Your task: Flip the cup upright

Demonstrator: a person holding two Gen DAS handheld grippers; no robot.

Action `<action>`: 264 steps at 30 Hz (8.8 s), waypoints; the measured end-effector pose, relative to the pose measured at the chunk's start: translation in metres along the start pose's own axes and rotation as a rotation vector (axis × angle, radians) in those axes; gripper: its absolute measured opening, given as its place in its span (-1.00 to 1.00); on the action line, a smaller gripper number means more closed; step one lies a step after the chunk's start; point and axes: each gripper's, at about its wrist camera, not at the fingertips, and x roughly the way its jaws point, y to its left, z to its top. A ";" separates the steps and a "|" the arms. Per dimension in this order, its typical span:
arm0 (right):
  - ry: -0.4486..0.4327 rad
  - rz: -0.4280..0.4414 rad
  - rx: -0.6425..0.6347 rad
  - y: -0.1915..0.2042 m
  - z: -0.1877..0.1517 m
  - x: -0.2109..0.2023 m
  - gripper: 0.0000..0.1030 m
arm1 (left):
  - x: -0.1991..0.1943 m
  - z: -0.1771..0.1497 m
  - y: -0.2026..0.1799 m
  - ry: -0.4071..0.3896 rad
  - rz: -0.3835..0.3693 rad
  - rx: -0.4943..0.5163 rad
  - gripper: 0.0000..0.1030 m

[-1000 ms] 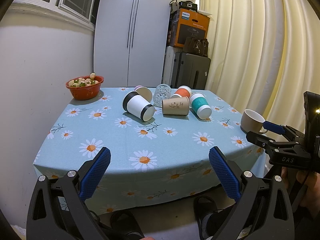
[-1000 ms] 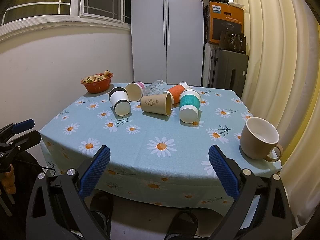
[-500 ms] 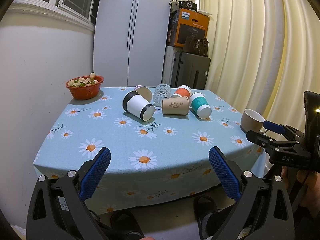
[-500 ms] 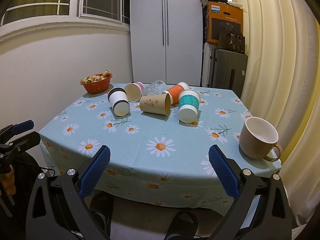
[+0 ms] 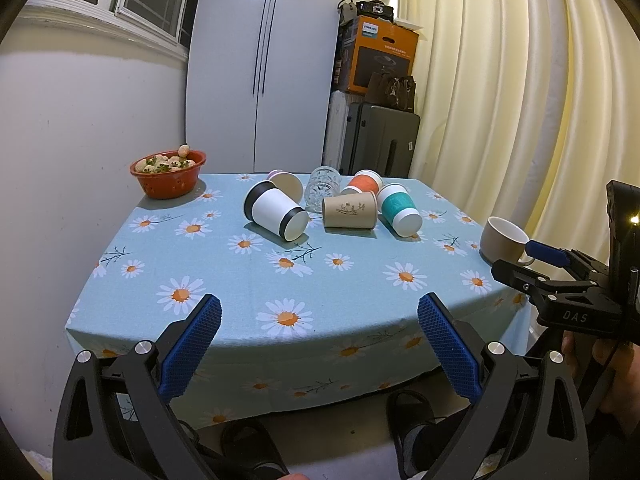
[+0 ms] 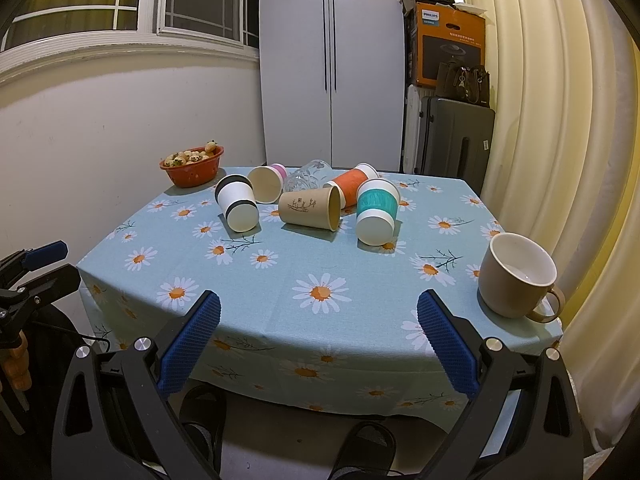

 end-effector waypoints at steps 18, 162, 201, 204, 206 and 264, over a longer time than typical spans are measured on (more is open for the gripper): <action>0.003 0.000 -0.002 0.001 -0.001 0.001 0.90 | 0.000 -0.002 -0.002 0.002 -0.006 0.004 0.87; 0.549 0.379 0.456 -0.087 0.072 0.110 0.39 | 0.168 0.076 0.002 0.521 -0.354 -0.319 0.87; 0.453 0.440 0.430 -0.077 0.006 0.084 0.69 | 0.251 0.060 -0.048 0.721 -0.114 -0.231 0.25; 0.456 0.439 0.416 -0.074 0.007 0.086 0.69 | 0.242 0.065 -0.044 0.687 -0.120 -0.241 0.24; 0.455 0.441 0.406 -0.071 0.009 0.086 0.69 | 0.235 0.069 -0.040 0.656 -0.118 -0.247 0.24; 0.324 0.372 0.362 -0.072 0.022 0.100 0.71 | 0.176 -0.036 -0.061 -0.394 0.335 0.080 0.28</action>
